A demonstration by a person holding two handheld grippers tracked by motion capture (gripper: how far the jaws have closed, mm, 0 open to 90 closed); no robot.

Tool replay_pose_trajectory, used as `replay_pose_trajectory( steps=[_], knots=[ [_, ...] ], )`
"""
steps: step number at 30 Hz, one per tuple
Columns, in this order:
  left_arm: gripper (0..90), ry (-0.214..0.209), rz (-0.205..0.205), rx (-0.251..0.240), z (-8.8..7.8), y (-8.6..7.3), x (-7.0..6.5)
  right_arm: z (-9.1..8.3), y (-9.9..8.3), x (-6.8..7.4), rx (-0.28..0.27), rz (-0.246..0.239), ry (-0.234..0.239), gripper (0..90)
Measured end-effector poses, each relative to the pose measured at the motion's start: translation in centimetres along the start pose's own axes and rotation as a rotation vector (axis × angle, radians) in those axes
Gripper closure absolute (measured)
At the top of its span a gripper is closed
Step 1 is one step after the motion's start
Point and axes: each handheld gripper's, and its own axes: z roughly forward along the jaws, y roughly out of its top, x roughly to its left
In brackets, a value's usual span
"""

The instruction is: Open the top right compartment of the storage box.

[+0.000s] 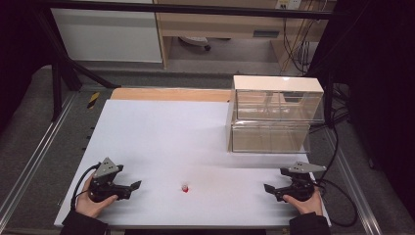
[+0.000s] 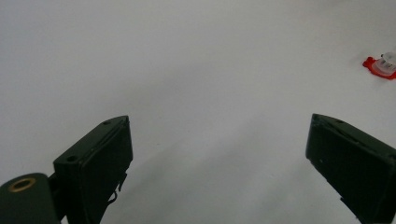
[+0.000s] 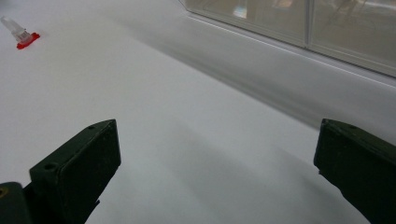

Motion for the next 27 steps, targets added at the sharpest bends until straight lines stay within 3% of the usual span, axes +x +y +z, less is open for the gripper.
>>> replay_pose_trajectory(
  steps=[20, 27],
  knots=[
    [8.0, 0.003, -0.012, 0.0, -0.11, -0.1, 0.17, -0.47, 0.25, -0.06, -0.005, 0.013, 0.005, 1.0],
    [8.2, 0.004, -0.017, -0.004, -0.17, -0.11, 0.18, -0.96, 0.83, 0.23, -0.022, -0.005, 0.006, 1.8]
  ],
)
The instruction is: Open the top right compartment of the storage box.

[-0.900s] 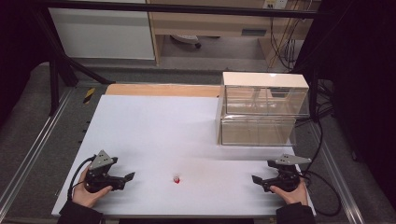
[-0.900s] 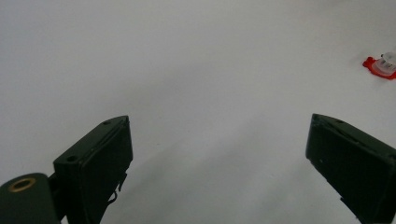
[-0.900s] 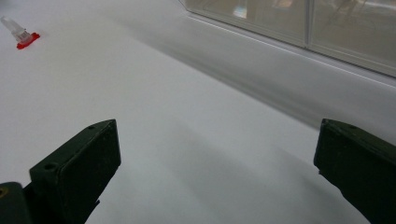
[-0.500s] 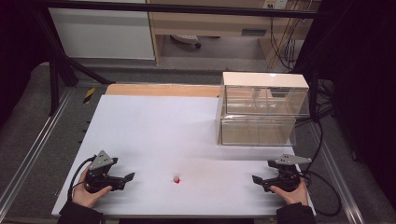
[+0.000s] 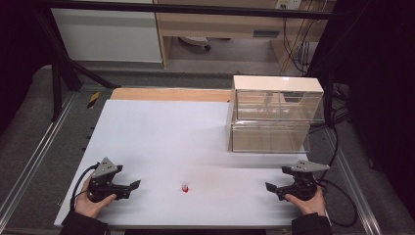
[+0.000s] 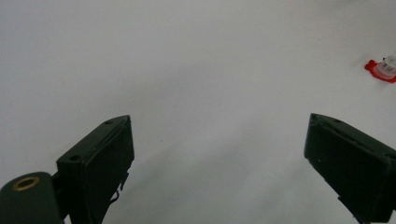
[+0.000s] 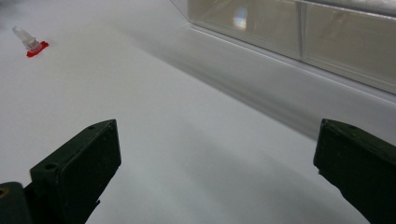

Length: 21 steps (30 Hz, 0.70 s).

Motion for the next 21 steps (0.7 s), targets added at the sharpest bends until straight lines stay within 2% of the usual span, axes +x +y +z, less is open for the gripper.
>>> replay_pose_trajectory(
  steps=[6, 12, 13, 19, 21],
  knots=[
    [8.5, 0.004, -0.003, -0.001, -0.1, 0.0, 0.1, -0.4, 0.5, 0.4, -0.012, -0.022, -0.008, 4.7],
    [9.0, 0.009, -0.01, -0.007, -0.2, 0.0, 0.1, -0.8, 1.1, 0.7, -0.021, -0.045, -0.037, 11.4],
    [9.2, 0.011, -0.012, -0.007, -0.2, 0.0, 0.1, -0.9, 1.2, 0.8, -0.023, -0.051, -0.045, 15.2],
    [9.3, 0.012, -0.011, -0.003, -0.2, 0.0, 0.1, -1.1, 1.4, 1.0, -0.028, -0.075, -0.045, 23.7],
    [9.3, 0.014, -0.011, -0.003, -0.2, 0.0, 0.1, -1.3, 1.6, 1.2, -0.037, -0.08, -0.041, 30.4]
  ],
)
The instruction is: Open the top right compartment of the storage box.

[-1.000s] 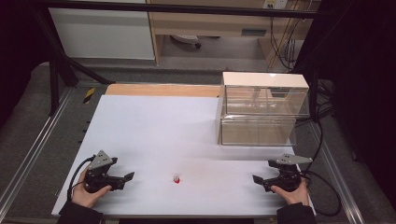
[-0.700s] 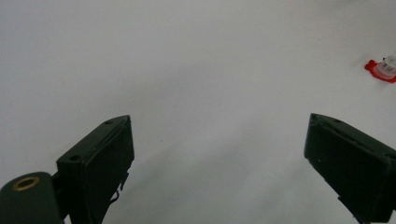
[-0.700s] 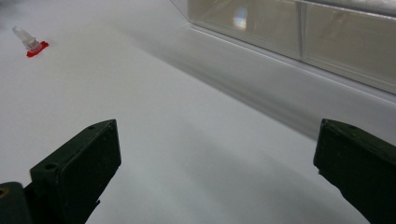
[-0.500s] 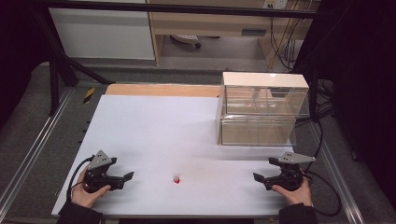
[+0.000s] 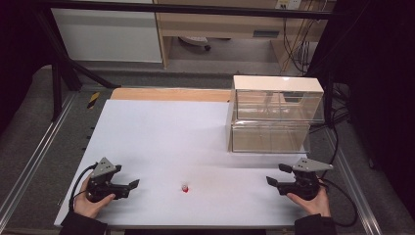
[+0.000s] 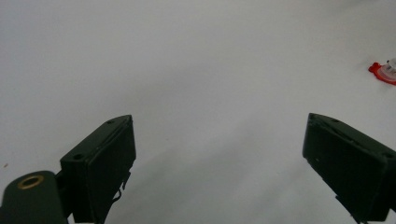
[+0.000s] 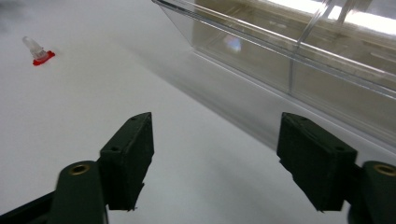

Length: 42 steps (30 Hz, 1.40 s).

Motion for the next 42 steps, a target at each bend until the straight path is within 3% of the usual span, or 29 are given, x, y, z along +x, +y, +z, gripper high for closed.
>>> replay_pose_trajectory(
  steps=[11, 14, 30, 35, 42],
  knots=[
    [9.3, 0.002, 0.001, 0.005, 0.0, 0.0, 0.0, -0.9, 0.8, 0.0, -0.044, -0.003, -0.011, 50.8],
    [9.4, 0.003, 0.002, 0.003, 0.0, 0.0, 0.0, -1.1, 1.2, -0.3, -0.055, 0.002, -0.026, 59.0],
    [9.4, 0.004, 0.002, 0.008, 0.1, 0.0, -0.1, -1.7, 3.6, -1.4, -0.097, 0.009, -0.076, 85.3],
    [9.4, 0.003, 0.004, 0.009, 0.1, 0.0, -0.1, -2.2, 4.4, -2.0, -0.108, 0.01, -0.102, 90.0],
    [9.5, 0.004, 0.003, 0.008, 0.1, 0.0, 0.0, -2.9, 5.2, -3.0, -0.146, 0.032, -0.137, 90.0]
  ],
)
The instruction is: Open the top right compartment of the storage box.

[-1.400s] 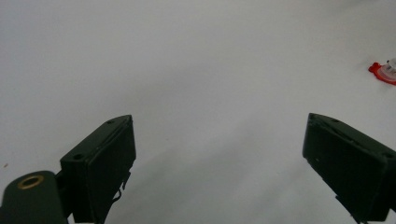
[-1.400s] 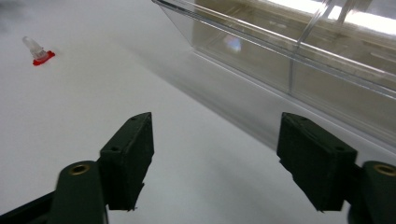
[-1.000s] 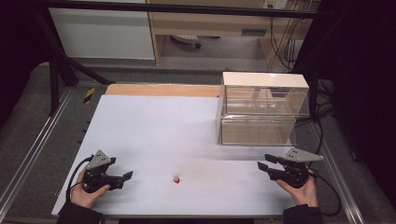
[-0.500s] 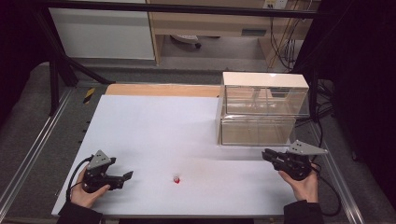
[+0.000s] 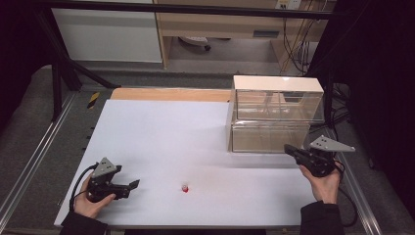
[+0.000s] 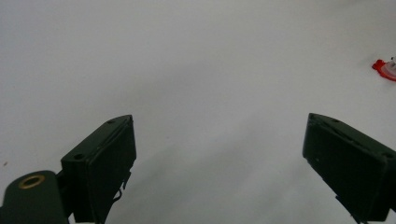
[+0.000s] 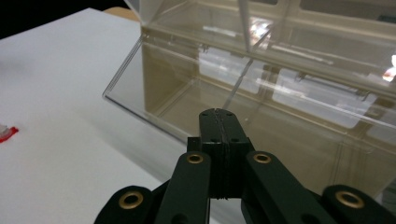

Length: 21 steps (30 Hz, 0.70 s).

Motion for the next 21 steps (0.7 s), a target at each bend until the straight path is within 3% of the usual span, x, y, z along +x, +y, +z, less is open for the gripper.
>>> replay_pose_trajectory(
  steps=[6, 21],
  knots=[
    [9.5, 0.003, 0.002, 0.004, 0.1, 0.0, 0.0, -0.5, 1.2, -1.5, -0.023, 0.004, -0.065, 90.0],
    [9.6, 0.005, 0.004, 0.008, 0.2, 0.0, -0.1, -0.5, 3.2, -3.4, -0.053, 0.011, -0.126, 90.0]
  ],
)
